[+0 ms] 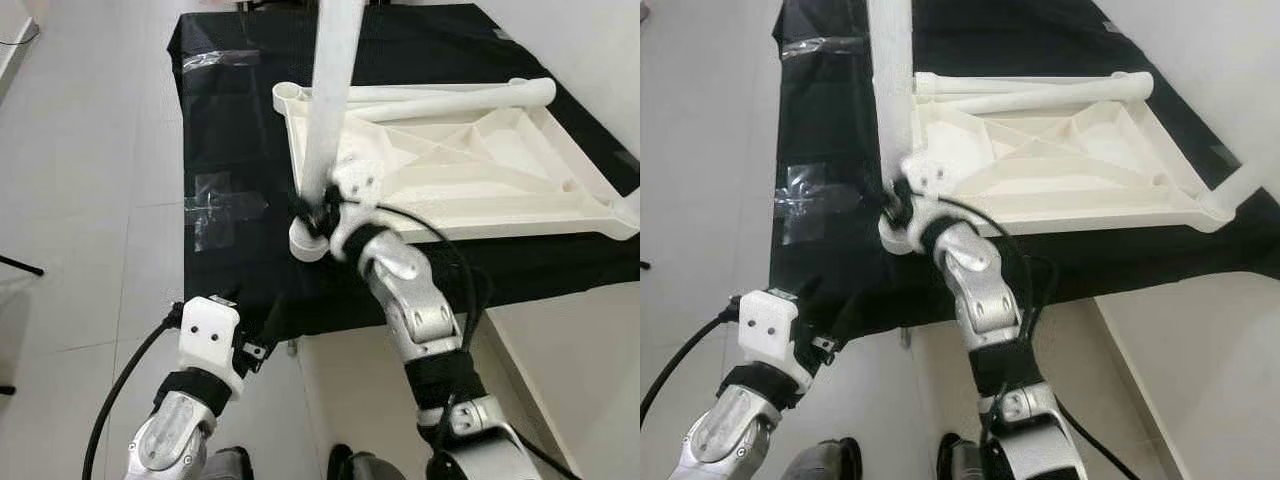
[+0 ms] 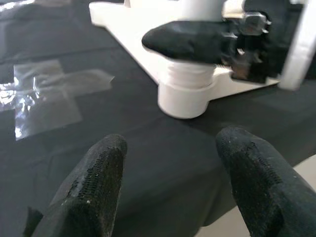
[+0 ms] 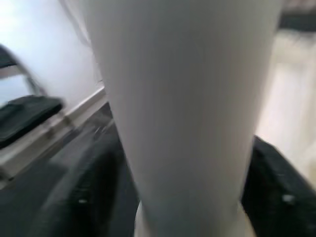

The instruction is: Building children table

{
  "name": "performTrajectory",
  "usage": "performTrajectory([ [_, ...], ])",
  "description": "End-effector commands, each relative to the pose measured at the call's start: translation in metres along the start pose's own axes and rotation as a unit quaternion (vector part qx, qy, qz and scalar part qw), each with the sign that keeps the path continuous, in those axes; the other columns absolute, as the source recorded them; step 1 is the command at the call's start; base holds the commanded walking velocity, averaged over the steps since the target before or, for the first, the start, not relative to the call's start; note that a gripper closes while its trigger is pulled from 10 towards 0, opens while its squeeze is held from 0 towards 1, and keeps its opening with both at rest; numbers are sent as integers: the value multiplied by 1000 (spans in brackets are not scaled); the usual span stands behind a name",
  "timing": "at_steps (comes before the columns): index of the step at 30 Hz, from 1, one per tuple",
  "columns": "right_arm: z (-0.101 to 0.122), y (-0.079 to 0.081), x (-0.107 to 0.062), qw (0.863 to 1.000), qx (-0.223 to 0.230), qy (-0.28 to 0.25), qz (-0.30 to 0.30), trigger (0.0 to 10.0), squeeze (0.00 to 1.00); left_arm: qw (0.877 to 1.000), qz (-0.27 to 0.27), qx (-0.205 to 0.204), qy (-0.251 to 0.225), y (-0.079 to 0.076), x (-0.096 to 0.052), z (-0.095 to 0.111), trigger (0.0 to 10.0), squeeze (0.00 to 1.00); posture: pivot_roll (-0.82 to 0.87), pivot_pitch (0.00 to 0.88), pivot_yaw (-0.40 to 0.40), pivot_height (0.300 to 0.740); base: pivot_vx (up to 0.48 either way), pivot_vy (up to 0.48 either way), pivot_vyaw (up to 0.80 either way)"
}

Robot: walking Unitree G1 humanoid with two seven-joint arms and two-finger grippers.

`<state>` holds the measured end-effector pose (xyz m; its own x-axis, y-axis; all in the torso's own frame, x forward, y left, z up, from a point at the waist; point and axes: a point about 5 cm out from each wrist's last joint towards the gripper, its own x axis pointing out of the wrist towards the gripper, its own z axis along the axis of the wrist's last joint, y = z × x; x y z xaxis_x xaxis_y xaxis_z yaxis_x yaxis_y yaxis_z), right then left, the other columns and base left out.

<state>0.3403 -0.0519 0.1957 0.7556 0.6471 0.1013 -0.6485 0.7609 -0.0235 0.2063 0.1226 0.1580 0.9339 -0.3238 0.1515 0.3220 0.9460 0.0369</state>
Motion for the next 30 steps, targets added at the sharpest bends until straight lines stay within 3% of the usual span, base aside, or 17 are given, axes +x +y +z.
performTrajectory([
  [1,16,7,2,999,-1,-27,41,10000,1000,1000,-3,-1,13,-1,-1,-4,10000,0,115,260,-82,740,0,0,0],
  [2,26,7,3,995,-11,-41,87,10000,0,1000,-3,-2,12,-1,-1,-4,10000,0,115,262,-84,740,0,0,0],
  [4,31,7,3,992,-18,-49,117,10000,0,1000,-3,-2,12,-2,0,-4,10000,0,115,262,-84,740,0,0,0],
  [9,43,-2,2,956,-78,-46,278,10000,0,1000,-2,-3,10,-2,0,-3,10000,0,123,263,-89,740,0,0,0],
  [14,49,-10,9,950,-67,-41,302,10000,0,1000,-2,-3,11,-2,0,-3,10000,0,126,263,-95,740,0,0,0],
  [16,50,-11,12,949,-67,-40,306,9569,0,1000,-2,-2,11,-2,0,-3,10000,0,127,264,-95,740,0,0,0],
  [17,52,-12,14,948,-66,-40,310,8863,0,1000,-2,-2,11,-2,0,-3,10000,0,130,263,-94,740,0,0,0],
  [18,53,-12,16,945,-60,-43,320,0,0,1000,-2,-1,11,-2,0,-3,10000,0,132,264,-94,740,0,0,0],
  [25,56,-16,16,936,-54,-52,344,0,0,1000,-2,0,11,-3,-1,-3,10000,0,130,270,-94,740,0,0,0],
  [30,50,-24,11,948,-56,-49,308,0,0,1000,-4,-1,12,-3,-1,-3,10000,0,120,270,-95,740,0,0,0],
])
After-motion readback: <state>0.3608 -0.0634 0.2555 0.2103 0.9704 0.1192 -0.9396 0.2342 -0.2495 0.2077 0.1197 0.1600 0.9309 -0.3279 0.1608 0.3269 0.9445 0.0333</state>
